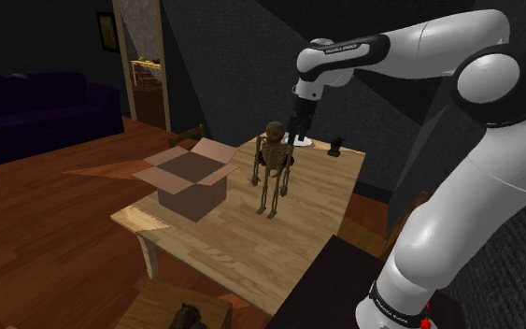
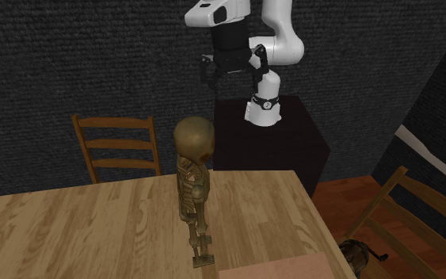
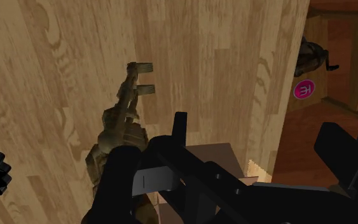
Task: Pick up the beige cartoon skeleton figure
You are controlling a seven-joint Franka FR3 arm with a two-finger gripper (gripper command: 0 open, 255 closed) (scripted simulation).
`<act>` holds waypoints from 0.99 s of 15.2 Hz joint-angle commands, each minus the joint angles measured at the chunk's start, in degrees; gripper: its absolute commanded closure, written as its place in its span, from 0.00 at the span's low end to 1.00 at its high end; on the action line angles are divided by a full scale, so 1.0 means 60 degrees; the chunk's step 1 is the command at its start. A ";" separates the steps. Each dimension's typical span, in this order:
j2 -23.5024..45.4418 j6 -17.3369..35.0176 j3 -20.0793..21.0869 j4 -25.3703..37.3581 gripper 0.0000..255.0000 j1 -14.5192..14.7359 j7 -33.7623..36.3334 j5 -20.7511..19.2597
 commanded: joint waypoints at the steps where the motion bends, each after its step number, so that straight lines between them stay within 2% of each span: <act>1: 0.0685 0.0018 -0.0246 0.0514 0.00 -0.0073 -0.0445 0.0176; 10: 0.4148 -0.0373 -0.0881 0.3534 0.00 -0.0852 -0.2280 0.1388; 15: 0.4261 0.0218 -0.0843 0.3038 0.00 -0.0853 -0.2386 0.1461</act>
